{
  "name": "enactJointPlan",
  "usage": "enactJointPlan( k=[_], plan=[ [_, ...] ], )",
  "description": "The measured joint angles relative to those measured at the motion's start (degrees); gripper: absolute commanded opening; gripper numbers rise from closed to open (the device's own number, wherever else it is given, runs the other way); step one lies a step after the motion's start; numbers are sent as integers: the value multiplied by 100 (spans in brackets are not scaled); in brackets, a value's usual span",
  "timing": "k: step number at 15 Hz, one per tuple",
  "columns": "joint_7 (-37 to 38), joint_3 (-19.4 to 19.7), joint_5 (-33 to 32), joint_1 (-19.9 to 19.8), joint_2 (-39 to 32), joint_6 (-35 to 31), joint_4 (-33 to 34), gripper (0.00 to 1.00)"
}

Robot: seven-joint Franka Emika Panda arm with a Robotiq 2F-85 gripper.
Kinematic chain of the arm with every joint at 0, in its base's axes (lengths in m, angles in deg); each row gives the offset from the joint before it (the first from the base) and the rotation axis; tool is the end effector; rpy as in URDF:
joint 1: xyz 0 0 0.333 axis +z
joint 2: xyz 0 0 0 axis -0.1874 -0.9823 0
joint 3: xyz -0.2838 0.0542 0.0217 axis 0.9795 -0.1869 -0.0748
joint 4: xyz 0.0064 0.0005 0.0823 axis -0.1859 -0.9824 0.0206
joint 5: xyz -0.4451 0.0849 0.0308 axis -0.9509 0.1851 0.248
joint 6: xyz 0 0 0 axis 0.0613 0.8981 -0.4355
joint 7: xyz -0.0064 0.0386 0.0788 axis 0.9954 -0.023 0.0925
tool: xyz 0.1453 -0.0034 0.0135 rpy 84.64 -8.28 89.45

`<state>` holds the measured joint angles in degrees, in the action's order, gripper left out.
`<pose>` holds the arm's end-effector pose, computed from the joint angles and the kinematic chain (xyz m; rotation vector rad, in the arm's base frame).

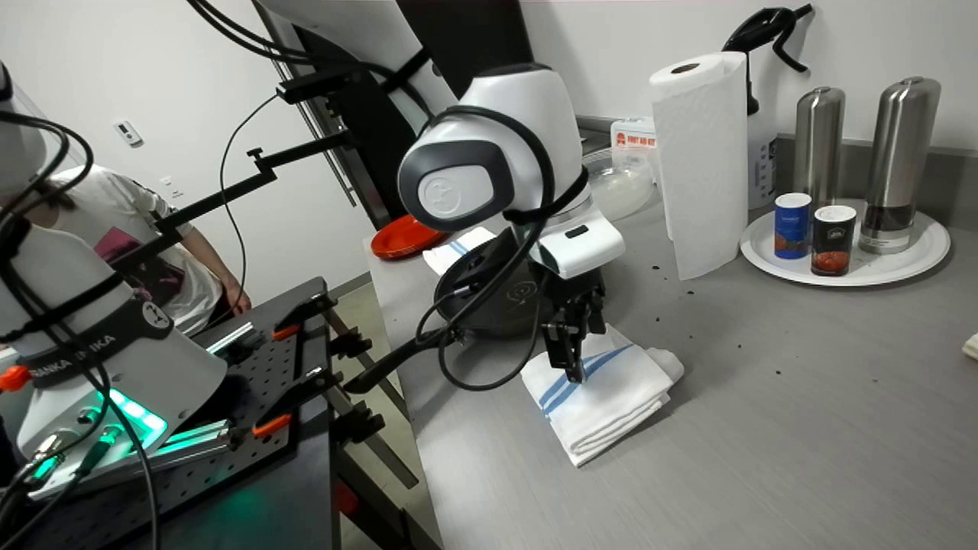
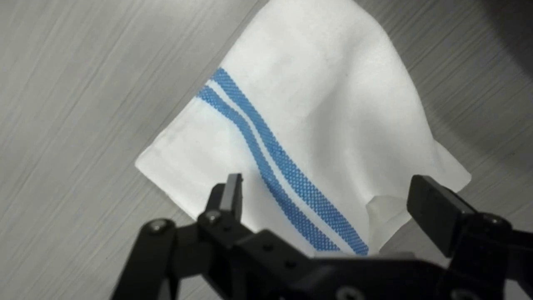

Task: Pick up the kitchen cloth and wipe the pan

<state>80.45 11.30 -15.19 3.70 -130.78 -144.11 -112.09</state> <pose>0.4986 -0.1893 -0.0777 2.7840 -1.2698 0.0073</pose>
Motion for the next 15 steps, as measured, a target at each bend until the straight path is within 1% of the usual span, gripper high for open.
enactJointPlan(
  k=[5,6,8,10,12,13,15],
  plan=[
    [0,1,26,-30,-288,0,223,100],
    [0,1,34,-37,-331,0,256,98],
    [0,1,49,-52,-399,3,314,77],
    [0,1,61,-69,-466,6,363,60],
    [0,1,69,-83,-517,7,396,46],
    [0,1,71,-89,-536,8,410,37],
    [0,1,75,-93,-549,12,443,21]
  ],
)
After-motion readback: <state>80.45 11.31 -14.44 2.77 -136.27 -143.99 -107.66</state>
